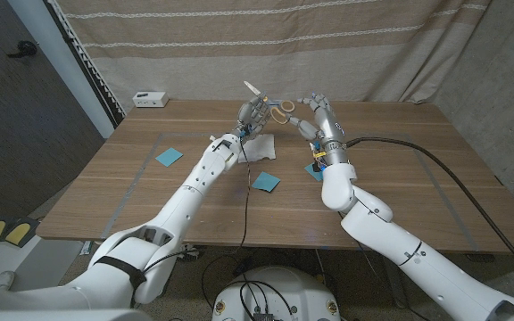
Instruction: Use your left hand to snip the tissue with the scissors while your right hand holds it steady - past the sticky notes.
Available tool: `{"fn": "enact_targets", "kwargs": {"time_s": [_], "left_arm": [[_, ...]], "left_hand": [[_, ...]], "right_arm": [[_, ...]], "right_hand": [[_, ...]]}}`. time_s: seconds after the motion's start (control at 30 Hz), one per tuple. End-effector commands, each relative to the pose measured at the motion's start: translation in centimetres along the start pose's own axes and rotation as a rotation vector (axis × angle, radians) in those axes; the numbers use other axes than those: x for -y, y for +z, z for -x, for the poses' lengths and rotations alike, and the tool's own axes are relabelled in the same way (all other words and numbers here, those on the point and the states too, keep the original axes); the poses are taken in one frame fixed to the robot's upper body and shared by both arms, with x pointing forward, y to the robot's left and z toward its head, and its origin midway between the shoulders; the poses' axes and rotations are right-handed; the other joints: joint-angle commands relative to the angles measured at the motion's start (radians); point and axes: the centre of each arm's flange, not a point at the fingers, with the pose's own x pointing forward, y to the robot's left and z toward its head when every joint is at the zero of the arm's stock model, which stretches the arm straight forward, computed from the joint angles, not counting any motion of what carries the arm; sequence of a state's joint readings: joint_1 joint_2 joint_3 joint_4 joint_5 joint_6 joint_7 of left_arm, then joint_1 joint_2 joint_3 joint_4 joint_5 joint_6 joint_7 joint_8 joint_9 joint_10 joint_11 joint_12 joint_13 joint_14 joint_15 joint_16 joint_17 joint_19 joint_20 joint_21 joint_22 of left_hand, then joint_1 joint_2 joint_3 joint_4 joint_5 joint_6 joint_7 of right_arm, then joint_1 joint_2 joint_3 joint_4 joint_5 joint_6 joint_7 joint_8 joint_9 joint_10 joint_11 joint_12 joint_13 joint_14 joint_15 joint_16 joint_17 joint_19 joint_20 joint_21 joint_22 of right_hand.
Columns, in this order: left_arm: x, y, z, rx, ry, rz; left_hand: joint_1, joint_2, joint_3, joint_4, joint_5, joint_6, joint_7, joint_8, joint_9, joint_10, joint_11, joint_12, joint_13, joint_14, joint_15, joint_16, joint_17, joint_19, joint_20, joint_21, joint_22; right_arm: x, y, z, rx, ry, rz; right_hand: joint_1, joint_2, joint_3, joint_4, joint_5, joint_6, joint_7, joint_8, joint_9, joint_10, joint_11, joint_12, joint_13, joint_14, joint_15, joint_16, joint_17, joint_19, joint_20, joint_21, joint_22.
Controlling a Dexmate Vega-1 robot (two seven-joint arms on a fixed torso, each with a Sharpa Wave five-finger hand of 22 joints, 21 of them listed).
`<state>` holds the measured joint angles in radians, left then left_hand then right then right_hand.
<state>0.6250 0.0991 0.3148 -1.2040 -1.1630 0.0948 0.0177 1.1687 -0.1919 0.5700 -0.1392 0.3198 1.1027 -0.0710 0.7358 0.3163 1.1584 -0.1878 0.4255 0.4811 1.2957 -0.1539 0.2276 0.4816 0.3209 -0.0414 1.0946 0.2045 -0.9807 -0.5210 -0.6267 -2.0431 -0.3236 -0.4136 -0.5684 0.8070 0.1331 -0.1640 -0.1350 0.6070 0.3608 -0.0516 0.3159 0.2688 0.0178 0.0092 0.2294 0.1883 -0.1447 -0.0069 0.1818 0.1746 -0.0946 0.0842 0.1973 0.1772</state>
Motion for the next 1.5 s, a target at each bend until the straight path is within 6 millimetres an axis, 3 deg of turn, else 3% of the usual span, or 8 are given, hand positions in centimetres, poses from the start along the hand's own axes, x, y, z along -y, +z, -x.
{"fn": "enact_targets", "kwargs": {"time_s": [0.03, 0.47, 0.53, 0.7, 0.87, 1.5], "left_arm": [[0.9, -1.1, -0.7, -0.018, -0.026, -0.005], [1.2, -1.3, -0.3, -0.024, -0.057, -0.013], [1.3, -1.3, -0.2, -0.023, -0.062, -0.015], [1.3, -1.2, -0.2, -0.021, -0.065, -0.009], [1.3, -1.1, -0.2, -0.019, -0.07, -0.007], [1.5, -1.7, -0.2, -0.035, -0.111, 0.002]], "left_hand": [[0.033, 0.044, 0.002, 0.006, 0.004, 0.001, 0.0, 0.007, 0.033, 0.005, -0.011, 0.006, 0.004, 0.084, -0.084, 0.002, 0.004, -0.001, -0.11, 0.0, 0.001], [0.034, 0.044, 0.0, 0.007, 0.004, 0.0, 0.0, 0.013, 0.04, 0.005, -0.012, 0.008, 0.002, 0.087, -0.084, 0.003, 0.005, -0.004, -0.112, 0.001, 0.001], [0.034, 0.043, 0.0, 0.007, 0.004, 0.001, -0.001, 0.014, 0.041, 0.005, -0.012, 0.008, 0.001, 0.087, -0.084, 0.003, 0.005, -0.005, -0.112, 0.0, 0.0], [0.035, 0.042, 0.0, 0.007, 0.005, 0.0, 0.0, 0.015, 0.043, 0.007, -0.012, 0.009, -0.001, 0.088, -0.083, 0.004, 0.005, -0.005, -0.113, -0.001, -0.001], [0.036, 0.042, -0.001, 0.006, 0.005, 0.003, 0.004, 0.018, 0.045, 0.009, -0.012, 0.011, -0.002, 0.088, -0.084, 0.004, 0.004, -0.002, -0.116, 0.002, 0.001], [0.036, 0.042, -0.001, 0.007, 0.005, 0.002, 0.004, 0.023, 0.051, 0.007, -0.011, 0.013, -0.005, 0.091, -0.083, 0.006, 0.004, 0.0, -0.119, 0.0, -0.001]], "right_arm": [[-0.5, 0.2, 0.2, -0.018, -0.018, 0.055], [-1.0, 0.2, 0.0, -0.035, -0.016, 0.076], [-1.2, 0.1, 0.0, -0.036, -0.016, 0.084], [-1.4, 0.1, 0.0, -0.061, -0.047, 0.111], [-1.5, 0.1, -0.1, -0.079, -0.056, 0.114], [-2.2, 0.7, 0.1, -0.154, -0.127, 0.222]], "right_hand": [[0.01, -0.001, -0.003, 0.005, 0.009, 0.003, 0.002, 0.011, 0.006, 0.0, 0.01, 0.003, 0.003, 0.006, -0.005, 0.008, 0.005, 0.008, 0.005, 0.005, 0.001], [0.026, 0.009, 0.002, 0.003, 0.012, 0.013, 0.008, 0.019, 0.015, -0.011, 0.016, -0.001, 0.003, 0.004, -0.006, 0.005, 0.005, 0.011, 0.002, 0.004, 0.001], [0.035, 0.015, 0.005, 0.003, 0.013, 0.024, 0.017, 0.026, 0.02, -0.009, 0.021, 0.0, 0.003, 0.009, -0.008, 0.006, 0.005, 0.034, -0.017, 0.012, 0.001], [0.046, 0.024, 0.01, 0.004, 0.014, 0.05, 0.042, 0.038, 0.028, 0.003, 0.036, 0.004, 0.003, 0.014, -0.007, 0.006, 0.006, 0.047, -0.022, 0.014, 0.002], [0.066, 0.029, 0.018, -0.001, 0.017, 0.068, 0.047, 0.048, 0.033, 0.012, 0.045, 0.007, 0.003, 0.024, -0.003, 0.007, 0.005, 0.073, -0.02, 0.02, 0.002], [0.107, 0.024, 0.029, -0.01, 0.021, 0.07, 0.08, 0.052, 0.044, 0.027, 0.062, 0.011, 0.002, 0.032, 0.004, 0.005, 0.004, 0.09, -0.021, 0.017, 0.0]]}}
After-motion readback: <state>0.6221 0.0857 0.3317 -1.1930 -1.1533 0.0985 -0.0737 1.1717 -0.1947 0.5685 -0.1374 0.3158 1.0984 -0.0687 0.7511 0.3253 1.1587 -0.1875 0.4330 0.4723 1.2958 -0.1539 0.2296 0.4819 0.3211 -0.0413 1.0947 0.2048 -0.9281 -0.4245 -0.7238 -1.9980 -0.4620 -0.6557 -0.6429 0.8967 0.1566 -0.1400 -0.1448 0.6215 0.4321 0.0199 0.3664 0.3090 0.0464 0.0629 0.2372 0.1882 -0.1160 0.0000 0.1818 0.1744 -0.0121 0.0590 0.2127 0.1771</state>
